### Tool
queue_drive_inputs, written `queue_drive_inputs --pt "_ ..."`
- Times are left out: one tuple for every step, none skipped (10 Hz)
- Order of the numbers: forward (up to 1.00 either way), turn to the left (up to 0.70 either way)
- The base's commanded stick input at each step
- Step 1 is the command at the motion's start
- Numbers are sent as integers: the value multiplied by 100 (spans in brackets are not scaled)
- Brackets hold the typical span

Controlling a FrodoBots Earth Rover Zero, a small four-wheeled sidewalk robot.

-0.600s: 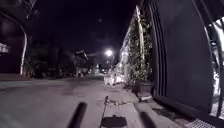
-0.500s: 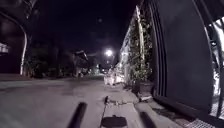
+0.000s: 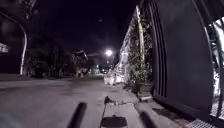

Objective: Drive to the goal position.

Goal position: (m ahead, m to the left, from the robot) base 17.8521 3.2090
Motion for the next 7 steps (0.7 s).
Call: queue_drive_inputs --pt "70 35" --pt "70 35" --pt "70 35" --pt "70 35" --pt "70 35" --pt "70 35" --pt "70 35"
